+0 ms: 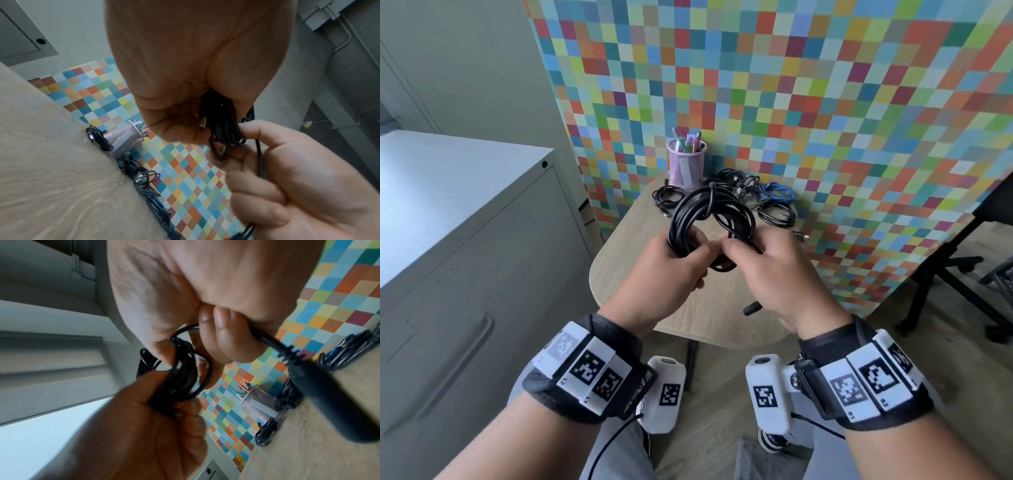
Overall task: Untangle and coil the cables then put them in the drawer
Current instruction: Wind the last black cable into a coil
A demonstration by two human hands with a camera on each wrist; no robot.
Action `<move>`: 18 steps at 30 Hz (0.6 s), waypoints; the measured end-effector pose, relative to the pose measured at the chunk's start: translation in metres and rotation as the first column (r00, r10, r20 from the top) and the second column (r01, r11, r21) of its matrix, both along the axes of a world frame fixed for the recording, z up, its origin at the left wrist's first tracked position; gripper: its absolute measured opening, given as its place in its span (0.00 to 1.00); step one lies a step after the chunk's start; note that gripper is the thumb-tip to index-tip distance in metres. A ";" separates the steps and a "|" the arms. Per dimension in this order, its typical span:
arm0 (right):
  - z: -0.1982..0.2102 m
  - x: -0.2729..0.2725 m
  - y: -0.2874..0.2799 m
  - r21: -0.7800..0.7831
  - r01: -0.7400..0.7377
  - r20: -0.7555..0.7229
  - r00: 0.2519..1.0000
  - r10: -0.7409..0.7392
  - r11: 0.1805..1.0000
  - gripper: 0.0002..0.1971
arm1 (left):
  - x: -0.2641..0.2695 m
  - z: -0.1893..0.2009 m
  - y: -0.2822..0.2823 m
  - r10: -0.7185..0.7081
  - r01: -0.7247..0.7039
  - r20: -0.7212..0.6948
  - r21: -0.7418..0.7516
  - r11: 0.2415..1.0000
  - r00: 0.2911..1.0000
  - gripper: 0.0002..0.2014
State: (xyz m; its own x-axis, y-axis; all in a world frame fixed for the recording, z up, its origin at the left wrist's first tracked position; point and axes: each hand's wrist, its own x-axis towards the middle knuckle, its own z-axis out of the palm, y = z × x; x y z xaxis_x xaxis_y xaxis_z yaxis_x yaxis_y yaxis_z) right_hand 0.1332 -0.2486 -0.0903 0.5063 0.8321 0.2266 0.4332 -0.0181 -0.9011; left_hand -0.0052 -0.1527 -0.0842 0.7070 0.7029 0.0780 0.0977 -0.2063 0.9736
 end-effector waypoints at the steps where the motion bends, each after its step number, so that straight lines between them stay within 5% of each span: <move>1: -0.001 0.000 0.000 0.002 0.009 0.003 1.000 -0.009 1.000 0.11 | 0.001 0.000 -0.001 -0.010 0.009 -0.020 -0.021 1.000 1.000 0.15; 13: 0.018 0.021 -0.024 -0.048 -0.106 0.084 0.990 0.109 0.993 0.10 | -0.006 0.005 0.008 0.158 -0.146 0.031 -0.241 0.959 0.987 0.14; 18: 0.029 0.049 -0.039 0.020 -0.090 0.302 0.950 0.080 0.996 0.06 | -0.011 0.011 0.007 0.130 -0.095 0.078 -0.352 0.931 0.988 0.14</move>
State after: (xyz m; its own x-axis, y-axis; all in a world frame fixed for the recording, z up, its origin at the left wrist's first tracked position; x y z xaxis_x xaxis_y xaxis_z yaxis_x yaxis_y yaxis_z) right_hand 0.1825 -0.2878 -0.0616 0.3382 0.8585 0.3855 0.6829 0.0579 -0.7282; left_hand -0.0164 -0.1457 -0.0728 0.6230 0.7730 -0.1199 0.0011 0.1525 0.9883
